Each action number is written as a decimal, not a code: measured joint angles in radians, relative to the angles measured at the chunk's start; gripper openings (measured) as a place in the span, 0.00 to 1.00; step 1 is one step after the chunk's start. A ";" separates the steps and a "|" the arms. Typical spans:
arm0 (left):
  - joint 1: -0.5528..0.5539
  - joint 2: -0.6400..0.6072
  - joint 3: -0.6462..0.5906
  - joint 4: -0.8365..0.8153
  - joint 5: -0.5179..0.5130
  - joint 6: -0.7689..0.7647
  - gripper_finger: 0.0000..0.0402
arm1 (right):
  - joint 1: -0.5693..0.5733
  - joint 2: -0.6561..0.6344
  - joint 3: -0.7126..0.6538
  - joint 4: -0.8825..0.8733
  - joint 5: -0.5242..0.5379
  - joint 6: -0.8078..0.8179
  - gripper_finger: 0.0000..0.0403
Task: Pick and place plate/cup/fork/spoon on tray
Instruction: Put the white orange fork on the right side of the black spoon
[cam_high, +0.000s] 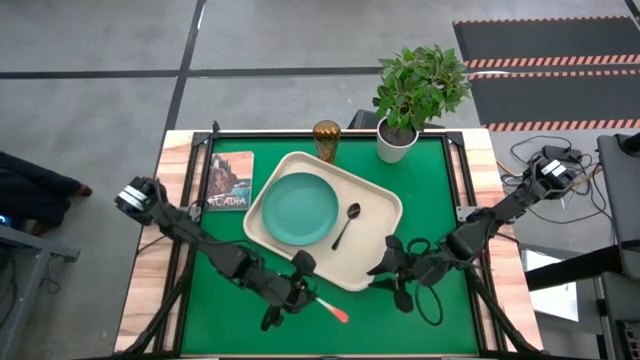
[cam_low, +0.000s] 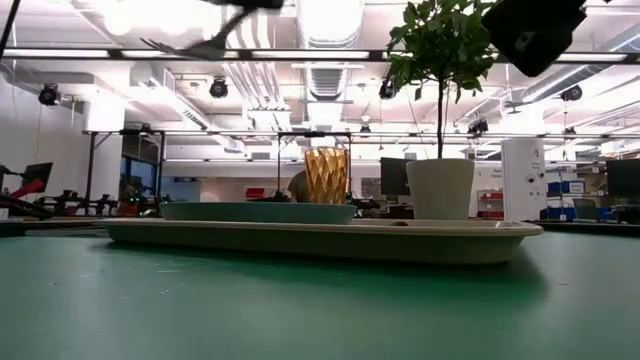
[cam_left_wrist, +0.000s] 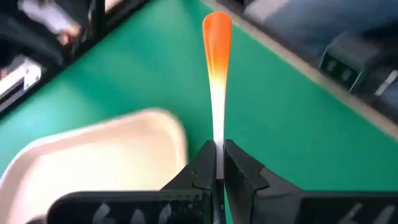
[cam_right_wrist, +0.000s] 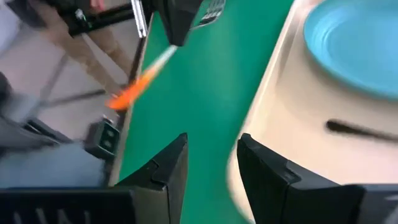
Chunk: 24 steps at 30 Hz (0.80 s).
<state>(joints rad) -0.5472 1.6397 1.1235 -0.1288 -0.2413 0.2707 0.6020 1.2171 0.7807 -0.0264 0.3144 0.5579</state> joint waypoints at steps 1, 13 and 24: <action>0.006 0.006 0.017 -0.038 -0.003 0.015 0.00 | -0.005 -0.001 0.002 0.001 -0.007 0.041 0.32; 0.024 0.108 0.187 -0.221 -0.133 0.239 0.00 | -0.080 0.060 0.036 0.027 -0.164 0.183 0.52; 0.037 0.112 0.194 -0.220 -0.207 0.299 0.00 | -0.171 0.228 0.193 0.014 -0.257 0.083 0.53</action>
<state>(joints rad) -0.5102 1.7515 1.3174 -0.3489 -0.4480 0.5696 0.4315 1.4453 0.9740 -0.0128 0.0575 0.6407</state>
